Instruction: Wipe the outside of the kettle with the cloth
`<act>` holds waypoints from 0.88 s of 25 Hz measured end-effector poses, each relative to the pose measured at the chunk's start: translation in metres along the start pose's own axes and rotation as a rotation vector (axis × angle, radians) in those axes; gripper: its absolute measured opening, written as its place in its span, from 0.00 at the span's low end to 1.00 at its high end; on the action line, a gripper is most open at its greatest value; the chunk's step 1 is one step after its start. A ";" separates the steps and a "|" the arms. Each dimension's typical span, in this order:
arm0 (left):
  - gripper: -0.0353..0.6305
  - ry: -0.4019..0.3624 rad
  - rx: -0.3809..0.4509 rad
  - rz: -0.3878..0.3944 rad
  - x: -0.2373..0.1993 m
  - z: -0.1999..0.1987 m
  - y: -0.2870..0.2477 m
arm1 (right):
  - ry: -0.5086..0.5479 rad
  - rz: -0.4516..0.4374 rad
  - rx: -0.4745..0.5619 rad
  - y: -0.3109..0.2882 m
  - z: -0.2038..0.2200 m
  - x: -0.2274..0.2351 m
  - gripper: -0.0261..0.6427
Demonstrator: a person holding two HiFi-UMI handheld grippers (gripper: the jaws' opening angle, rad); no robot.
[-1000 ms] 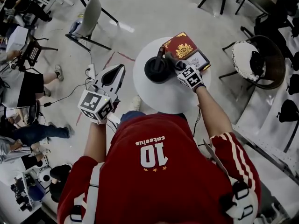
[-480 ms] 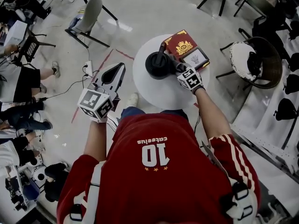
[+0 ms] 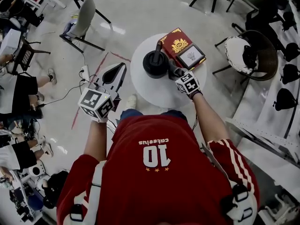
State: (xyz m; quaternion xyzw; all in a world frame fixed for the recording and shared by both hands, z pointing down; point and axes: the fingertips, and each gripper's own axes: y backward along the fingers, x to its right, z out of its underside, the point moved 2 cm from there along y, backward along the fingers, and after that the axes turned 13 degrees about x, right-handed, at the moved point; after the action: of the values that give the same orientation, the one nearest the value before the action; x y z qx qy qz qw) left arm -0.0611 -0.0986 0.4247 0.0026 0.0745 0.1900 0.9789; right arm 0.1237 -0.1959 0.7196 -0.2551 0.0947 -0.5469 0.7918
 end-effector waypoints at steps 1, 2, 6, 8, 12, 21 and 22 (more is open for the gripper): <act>0.06 0.003 -0.002 0.009 -0.001 0.000 -0.001 | -0.009 0.003 -0.003 0.001 0.002 -0.003 0.10; 0.06 0.006 -0.003 0.018 -0.001 -0.001 -0.002 | -0.016 0.005 -0.006 0.003 0.003 -0.006 0.10; 0.06 0.017 -0.003 0.054 -0.007 -0.003 -0.005 | -0.038 0.014 -0.012 0.004 0.004 -0.019 0.10; 0.06 0.039 -0.002 0.070 -0.014 -0.002 -0.007 | -0.051 0.025 -0.018 0.003 0.004 -0.024 0.10; 0.06 0.068 -0.007 0.101 -0.029 -0.002 -0.009 | -0.094 0.055 -0.019 0.001 0.003 -0.036 0.10; 0.06 0.100 -0.027 0.205 -0.056 0.003 -0.020 | -0.164 0.111 -0.041 -0.010 0.005 -0.063 0.10; 0.06 0.105 -0.029 0.217 -0.059 0.004 -0.021 | -0.171 0.118 -0.043 -0.011 0.006 -0.065 0.10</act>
State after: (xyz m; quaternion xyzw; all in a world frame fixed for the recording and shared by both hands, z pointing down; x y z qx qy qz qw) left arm -0.1069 -0.1396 0.4362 -0.0133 0.1222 0.2959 0.9473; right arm 0.0916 -0.1375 0.7217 -0.3119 0.0532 -0.4734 0.8221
